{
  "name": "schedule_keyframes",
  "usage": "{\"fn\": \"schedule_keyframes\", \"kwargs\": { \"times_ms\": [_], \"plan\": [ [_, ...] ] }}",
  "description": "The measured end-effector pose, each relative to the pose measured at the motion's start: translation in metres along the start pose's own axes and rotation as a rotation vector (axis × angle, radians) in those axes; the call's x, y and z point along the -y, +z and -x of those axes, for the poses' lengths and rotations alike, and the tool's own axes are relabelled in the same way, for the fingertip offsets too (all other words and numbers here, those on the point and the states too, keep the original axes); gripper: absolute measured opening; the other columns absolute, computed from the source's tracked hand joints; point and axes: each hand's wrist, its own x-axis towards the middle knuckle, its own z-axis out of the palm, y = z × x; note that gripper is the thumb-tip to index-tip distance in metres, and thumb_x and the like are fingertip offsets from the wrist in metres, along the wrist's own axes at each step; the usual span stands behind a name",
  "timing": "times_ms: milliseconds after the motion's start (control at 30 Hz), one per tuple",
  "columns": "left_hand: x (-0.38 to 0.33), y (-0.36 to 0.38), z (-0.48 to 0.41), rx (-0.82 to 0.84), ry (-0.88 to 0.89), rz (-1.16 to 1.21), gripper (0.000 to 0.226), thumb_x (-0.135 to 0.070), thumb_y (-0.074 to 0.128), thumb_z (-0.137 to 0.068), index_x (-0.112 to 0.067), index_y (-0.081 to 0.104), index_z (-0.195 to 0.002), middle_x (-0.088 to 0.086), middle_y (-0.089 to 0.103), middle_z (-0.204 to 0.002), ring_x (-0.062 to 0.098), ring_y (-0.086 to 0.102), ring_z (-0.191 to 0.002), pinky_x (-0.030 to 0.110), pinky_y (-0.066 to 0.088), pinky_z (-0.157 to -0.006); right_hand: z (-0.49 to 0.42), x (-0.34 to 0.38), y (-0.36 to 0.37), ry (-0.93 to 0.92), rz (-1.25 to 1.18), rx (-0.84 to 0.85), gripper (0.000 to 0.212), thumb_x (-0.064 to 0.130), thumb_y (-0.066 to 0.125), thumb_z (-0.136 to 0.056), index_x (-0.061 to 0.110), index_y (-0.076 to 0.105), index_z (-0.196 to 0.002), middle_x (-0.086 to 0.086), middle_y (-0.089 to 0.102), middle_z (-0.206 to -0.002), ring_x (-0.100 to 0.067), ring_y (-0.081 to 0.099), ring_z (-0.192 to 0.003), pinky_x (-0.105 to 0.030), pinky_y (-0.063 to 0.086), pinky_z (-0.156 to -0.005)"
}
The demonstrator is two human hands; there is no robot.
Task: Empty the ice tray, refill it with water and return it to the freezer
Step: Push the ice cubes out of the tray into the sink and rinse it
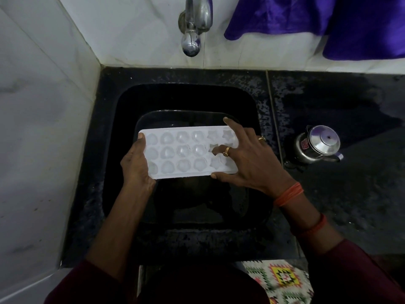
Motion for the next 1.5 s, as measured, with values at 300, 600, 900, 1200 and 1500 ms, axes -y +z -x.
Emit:
{"fn": "schedule_keyframes", "kwargs": {
  "times_ms": [300, 600, 900, 1200, 1500],
  "plan": [
    [0.004, -0.001, 0.000, -0.020, 0.003, -0.011, 0.038, -0.043, 0.066, -0.097, -0.012, 0.072, -0.118, 0.006, 0.079, -0.108, 0.027, 0.077, -0.093, 0.047, 0.065, -0.072, 0.003, 0.003, 0.003, 0.028, -0.091, 0.040, 0.075, 0.082, 0.052, -0.079, 0.038, 0.049, -0.140, -0.011, 0.006, -0.167, -0.033, 0.037, -0.138, -0.053, 0.049, -0.095],
    [0.008, 0.000, 0.003, -0.013, 0.013, -0.006, 0.041, -0.042, 0.065, -0.098, -0.010, 0.071, -0.121, 0.008, 0.078, -0.111, 0.029, 0.077, -0.097, 0.050, 0.064, -0.075, -0.003, 0.001, -0.003, 0.109, -0.200, 0.080, 0.102, 0.079, 0.075, -0.060, 0.036, 0.041, -0.145, -0.006, 0.003, -0.165, -0.029, 0.035, -0.136, -0.055, 0.049, -0.097],
    [0.008, 0.001, 0.001, -0.006, 0.003, -0.008, 0.042, -0.043, 0.065, -0.097, -0.010, 0.071, -0.122, 0.009, 0.077, -0.112, 0.030, 0.076, -0.098, 0.051, 0.064, -0.076, -0.014, -0.002, -0.007, 0.113, -0.281, 0.146, 0.101, 0.075, 0.081, -0.053, 0.039, 0.043, -0.140, -0.006, -0.008, -0.166, -0.036, 0.014, -0.149, -0.067, 0.043, -0.102],
    [0.010, 0.003, 0.000, -0.012, -0.006, -0.020, 0.035, -0.042, 0.065, -0.098, -0.012, 0.073, -0.114, 0.008, 0.078, -0.109, 0.029, 0.077, -0.094, 0.049, 0.065, -0.074, -0.020, -0.001, -0.011, 0.153, -0.188, 0.357, 0.111, 0.079, 0.075, -0.058, 0.039, 0.031, -0.152, -0.006, 0.004, -0.167, -0.030, 0.012, -0.151, -0.060, 0.030, -0.113],
    [0.010, 0.005, -0.002, -0.003, -0.009, -0.030, 0.027, -0.041, 0.065, -0.098, -0.017, 0.074, -0.104, 0.007, 0.078, -0.108, 0.027, 0.077, -0.092, 0.046, 0.065, -0.071, -0.022, -0.001, -0.016, 0.147, -0.199, 0.352, 0.105, 0.076, 0.077, -0.059, 0.038, 0.034, -0.147, -0.004, 0.015, -0.165, -0.029, 0.015, -0.151, -0.059, 0.032, -0.112]
  ]
}}
